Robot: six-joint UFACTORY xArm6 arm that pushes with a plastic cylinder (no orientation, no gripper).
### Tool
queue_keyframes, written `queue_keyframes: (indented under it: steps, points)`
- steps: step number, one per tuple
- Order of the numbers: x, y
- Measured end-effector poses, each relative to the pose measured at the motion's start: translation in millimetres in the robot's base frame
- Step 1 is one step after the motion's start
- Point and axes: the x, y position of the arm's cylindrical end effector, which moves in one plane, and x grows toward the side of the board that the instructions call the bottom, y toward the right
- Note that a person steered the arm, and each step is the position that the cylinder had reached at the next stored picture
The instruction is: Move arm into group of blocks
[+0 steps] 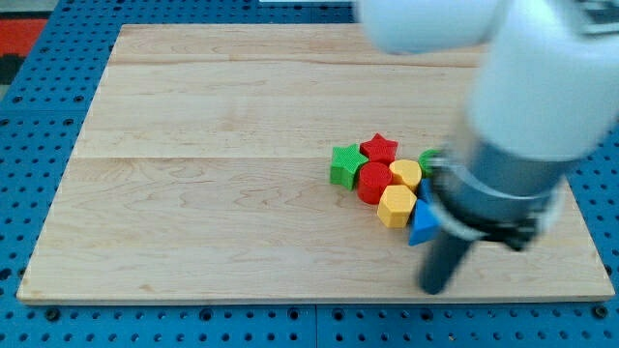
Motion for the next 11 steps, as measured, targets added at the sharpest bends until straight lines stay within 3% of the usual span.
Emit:
queue_keyframes:
  steps: [1,2,3,7,9,11]
  points:
    - [-15,-94]
    - [-61,-147]
    - [-96,-158]
    - [-159,-106]
    - [-142,-15]
    - [-135,-9]
